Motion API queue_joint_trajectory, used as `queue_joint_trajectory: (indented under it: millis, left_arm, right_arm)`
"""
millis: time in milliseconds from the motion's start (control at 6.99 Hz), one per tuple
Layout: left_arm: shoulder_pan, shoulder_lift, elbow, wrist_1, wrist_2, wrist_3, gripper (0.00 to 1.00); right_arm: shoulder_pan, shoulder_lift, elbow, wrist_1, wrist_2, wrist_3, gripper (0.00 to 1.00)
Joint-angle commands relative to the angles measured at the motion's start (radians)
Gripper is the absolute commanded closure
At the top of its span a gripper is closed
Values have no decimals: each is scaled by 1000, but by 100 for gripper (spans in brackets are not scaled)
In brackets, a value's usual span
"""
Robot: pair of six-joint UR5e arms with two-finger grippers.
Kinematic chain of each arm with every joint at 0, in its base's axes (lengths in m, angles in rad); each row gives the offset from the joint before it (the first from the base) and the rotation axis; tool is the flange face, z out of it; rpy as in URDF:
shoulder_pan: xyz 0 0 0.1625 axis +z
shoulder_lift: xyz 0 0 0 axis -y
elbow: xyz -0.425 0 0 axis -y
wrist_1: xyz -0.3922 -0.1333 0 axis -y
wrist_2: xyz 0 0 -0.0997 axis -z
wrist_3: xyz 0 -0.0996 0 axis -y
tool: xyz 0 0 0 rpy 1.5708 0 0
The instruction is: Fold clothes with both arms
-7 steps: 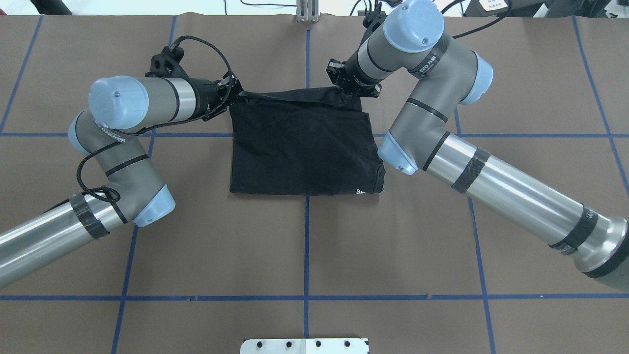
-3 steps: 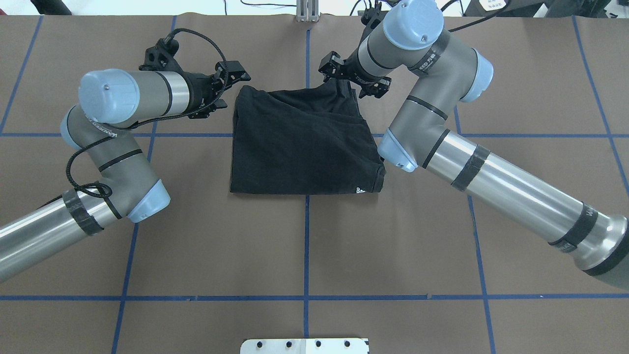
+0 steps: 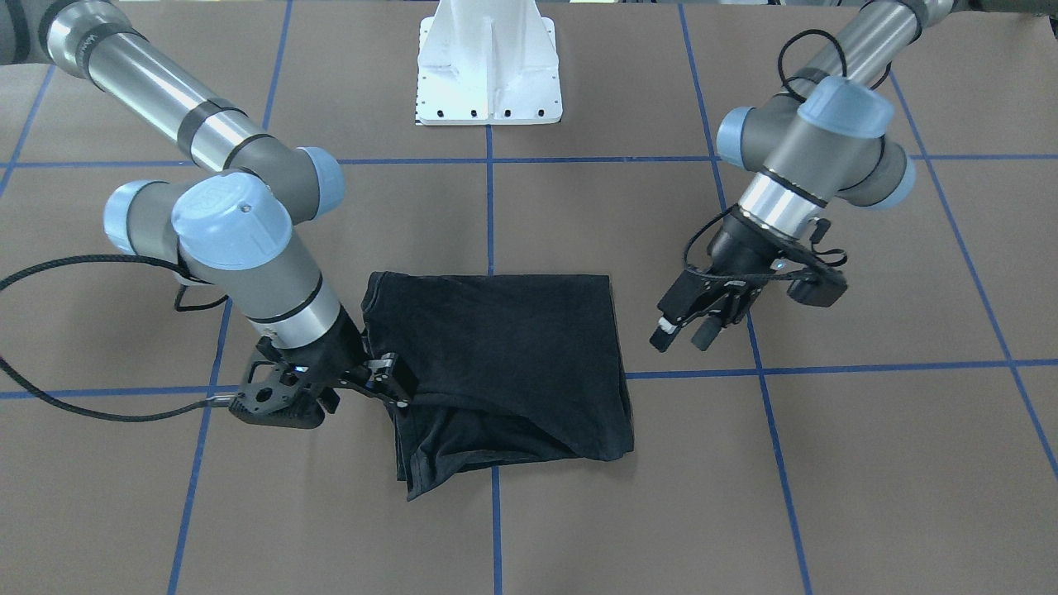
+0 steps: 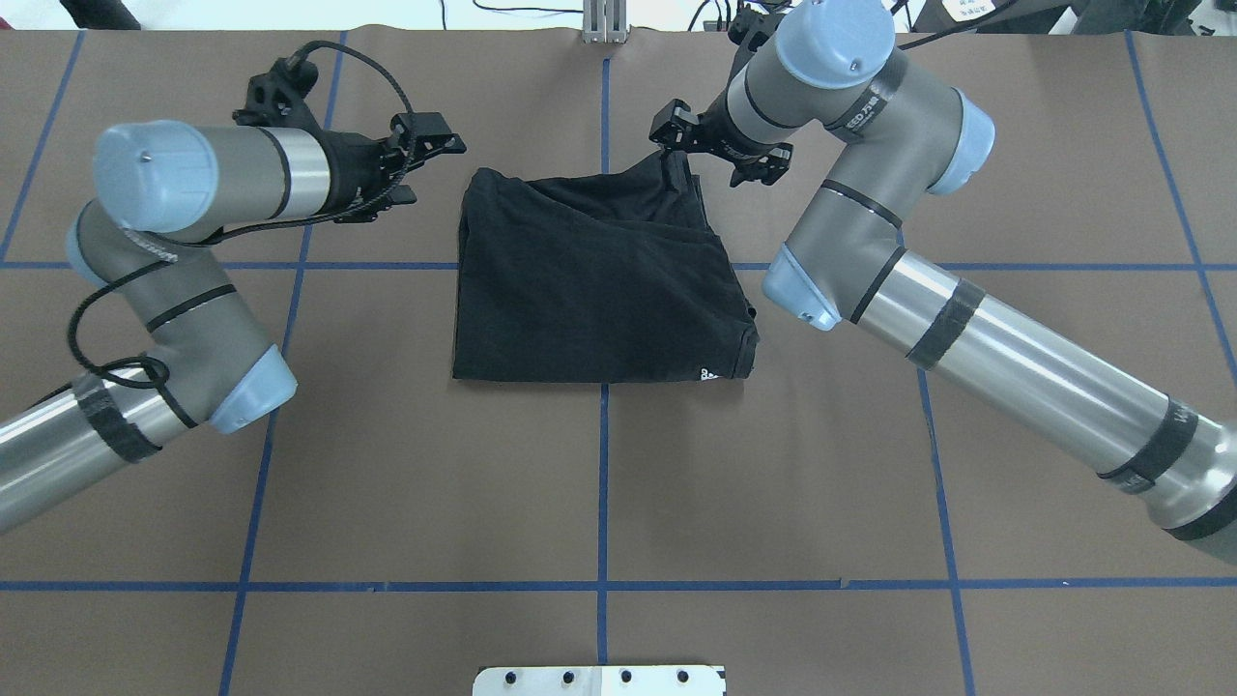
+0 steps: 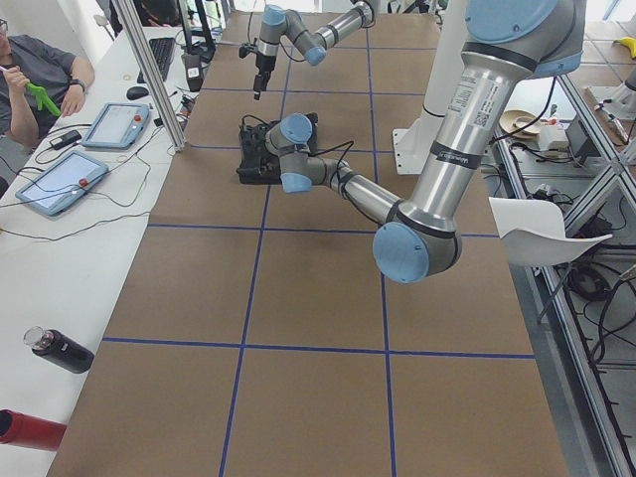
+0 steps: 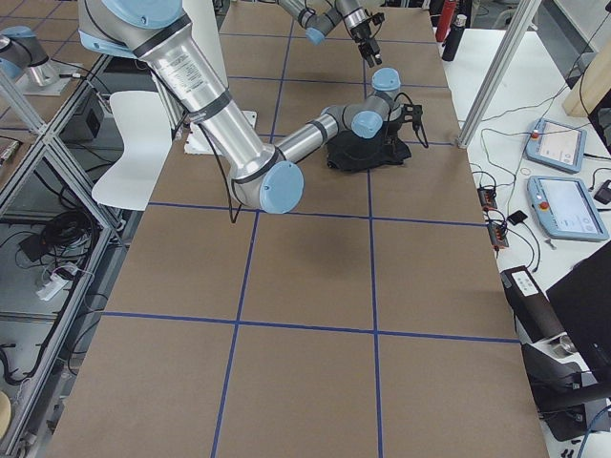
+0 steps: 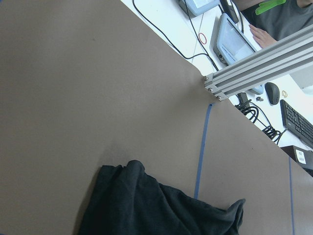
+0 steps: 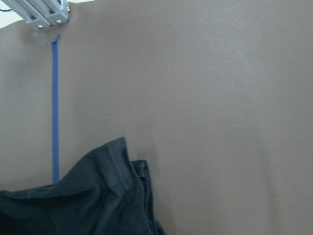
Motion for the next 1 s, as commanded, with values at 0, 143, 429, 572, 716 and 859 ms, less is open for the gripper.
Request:
queue_joint_trajectory:
  millis: [0, 143, 429, 572, 716, 859]
  left_arm:
    - [-118, 157, -40, 7, -43, 261, 0]
    - [-182, 205, -37, 5, -41, 458, 0]
    - [-293, 277, -21, -9, -43, 765, 0]
    - [-307, 303, -14, -9, -37, 814, 0]
    - [-307, 302, 23, -7, -34, 817, 0]
    - [-313, 304, 75, -4, -38, 849, 0]
  right_arm:
    - [133, -133, 164, -172, 75, -254, 0]
    - [172, -215, 221, -171, 105, -336, 0]
    - [240, -322, 243, -168, 117, -419, 0]
    - [274, -371, 235, -168, 122, -529, 0]
    - [313, -406, 232, -168, 122, -600, 0]
    - [353, -432, 235, -168, 154, -609, 0]
